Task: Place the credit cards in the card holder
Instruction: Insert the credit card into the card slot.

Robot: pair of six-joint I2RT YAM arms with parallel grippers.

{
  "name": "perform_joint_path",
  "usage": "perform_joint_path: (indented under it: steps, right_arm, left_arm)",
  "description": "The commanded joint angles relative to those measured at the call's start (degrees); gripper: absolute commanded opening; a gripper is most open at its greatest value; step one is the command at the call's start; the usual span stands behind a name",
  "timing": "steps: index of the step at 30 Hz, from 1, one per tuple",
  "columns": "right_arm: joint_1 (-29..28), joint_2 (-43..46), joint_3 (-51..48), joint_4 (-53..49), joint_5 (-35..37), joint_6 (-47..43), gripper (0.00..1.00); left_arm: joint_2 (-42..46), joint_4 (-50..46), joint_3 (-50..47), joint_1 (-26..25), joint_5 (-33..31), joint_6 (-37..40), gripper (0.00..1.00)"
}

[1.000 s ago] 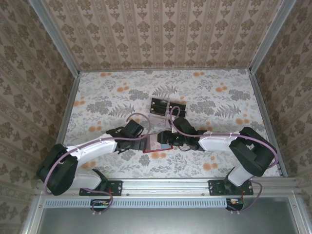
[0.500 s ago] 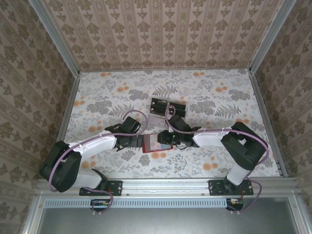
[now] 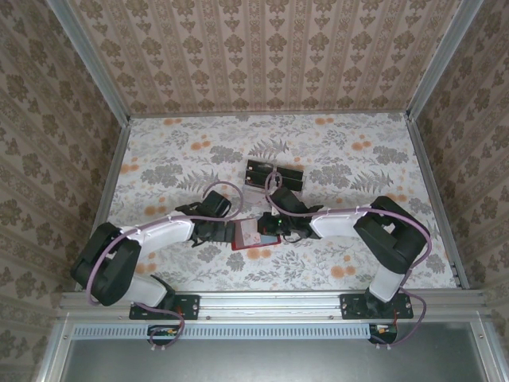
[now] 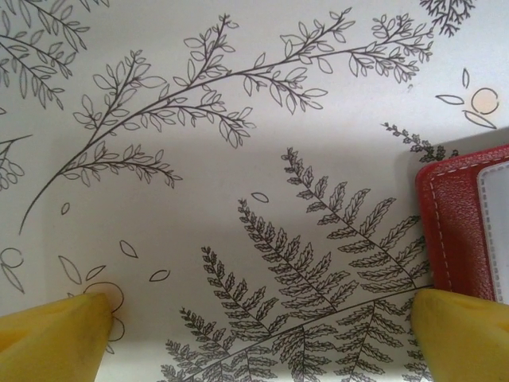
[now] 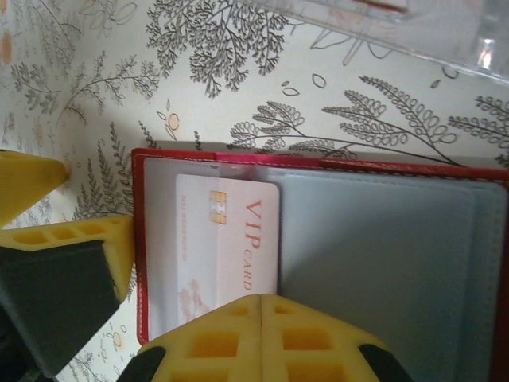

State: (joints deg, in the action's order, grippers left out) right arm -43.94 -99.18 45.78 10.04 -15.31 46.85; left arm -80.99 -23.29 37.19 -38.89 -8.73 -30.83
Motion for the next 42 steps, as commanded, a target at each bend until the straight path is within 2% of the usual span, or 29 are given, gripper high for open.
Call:
perform_joint_path:
  steps: [1,11,15,19,20,23,24,42]
  right_arm:
    - [-0.72,-1.09,2.03,-0.54,-1.13,-0.07,0.01]
    - [-2.29,-2.99,4.46,-0.92,-1.61,0.16,0.02]
    - [-2.24,-0.87,4.25,-2.88,0.18,-0.68,0.16]
    - [-2.11,1.97,3.72,-5.54,2.49,-2.05,0.24]
    - [-1.98,2.62,3.58,-6.29,3.12,-2.35,0.28]
    - [-1.67,3.67,3.16,-7.89,4.31,-2.83,0.48]
    - [-1.57,3.71,3.02,-8.15,4.49,-2.95,0.5]
    - [-2.43,-1.78,4.82,-5.73,1.5,-1.42,0.49]
  left_arm:
    - [-0.62,0.85,0.55,0.13,1.07,1.03,1.0]
    - [-0.8,1.47,0.49,-0.1,1.34,1.3,1.0]
    - [-0.66,1.48,0.4,-0.13,1.24,1.34,1.0]
    - [-0.65,1.7,0.18,-0.13,1.34,1.3,1.0]
    - [-0.66,1.83,0.16,-0.12,1.42,1.3,1.0]
    - [-0.81,1.97,0.08,-0.13,1.43,1.36,1.0]
    - [-0.81,2.03,0.0,-0.12,1.43,1.29,1.0]
    - [-1.09,3.21,-0.7,-0.19,1.69,1.31,1.0]
